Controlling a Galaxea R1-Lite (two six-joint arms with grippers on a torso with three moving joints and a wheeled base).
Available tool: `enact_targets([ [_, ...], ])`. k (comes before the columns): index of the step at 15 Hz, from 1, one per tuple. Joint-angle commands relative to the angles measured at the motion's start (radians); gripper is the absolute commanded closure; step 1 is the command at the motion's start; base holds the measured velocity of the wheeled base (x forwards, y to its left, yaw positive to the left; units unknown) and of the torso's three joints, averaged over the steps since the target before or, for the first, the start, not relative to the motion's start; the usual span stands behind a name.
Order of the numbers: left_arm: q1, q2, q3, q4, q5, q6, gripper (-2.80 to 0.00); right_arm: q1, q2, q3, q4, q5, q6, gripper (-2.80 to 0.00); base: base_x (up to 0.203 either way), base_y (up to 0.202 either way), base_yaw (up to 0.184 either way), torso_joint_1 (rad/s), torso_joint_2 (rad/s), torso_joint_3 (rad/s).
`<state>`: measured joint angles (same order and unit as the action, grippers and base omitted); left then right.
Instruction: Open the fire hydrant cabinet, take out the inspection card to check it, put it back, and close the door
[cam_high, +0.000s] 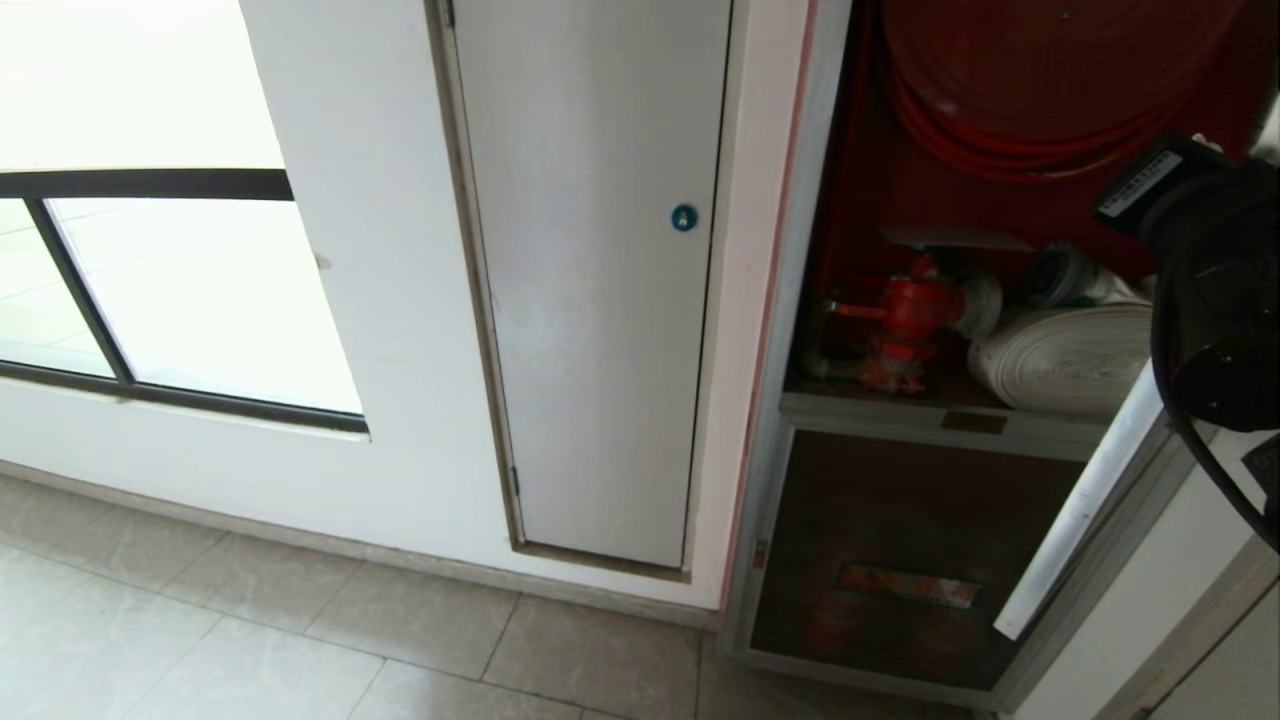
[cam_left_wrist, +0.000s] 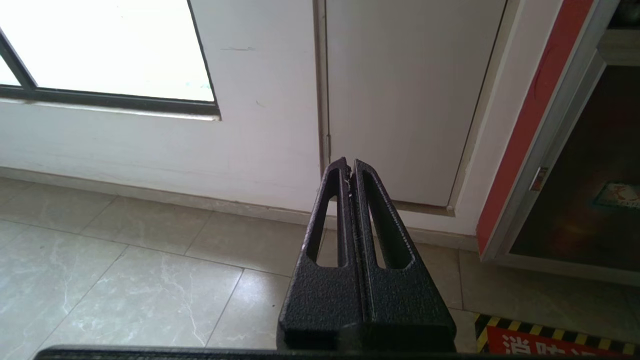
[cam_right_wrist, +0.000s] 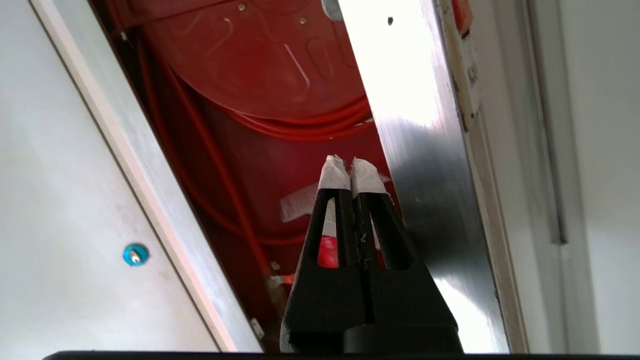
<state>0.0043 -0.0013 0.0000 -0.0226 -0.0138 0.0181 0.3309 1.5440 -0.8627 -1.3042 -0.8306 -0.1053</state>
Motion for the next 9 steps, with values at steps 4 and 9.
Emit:
enact_targets([
  [4, 0.0, 0.001, 0.008, 0.0, 0.0, 0.0, 0.0, -0.045, -0.114, 0.095, 0.023, 0.01, -0.002, 0.0, 0.0, 0.0, 0.0, 0.0, 0.0, 0.0],
  [9, 0.0, 0.001, 0.008, 0.0, 0.0, 0.0, 0.0, -0.093, -0.147, 0.155, 0.027, 0.014, -0.002, 0.0, 0.0, 0.0, 0.0, 0.0, 0.0, 0.0],
])
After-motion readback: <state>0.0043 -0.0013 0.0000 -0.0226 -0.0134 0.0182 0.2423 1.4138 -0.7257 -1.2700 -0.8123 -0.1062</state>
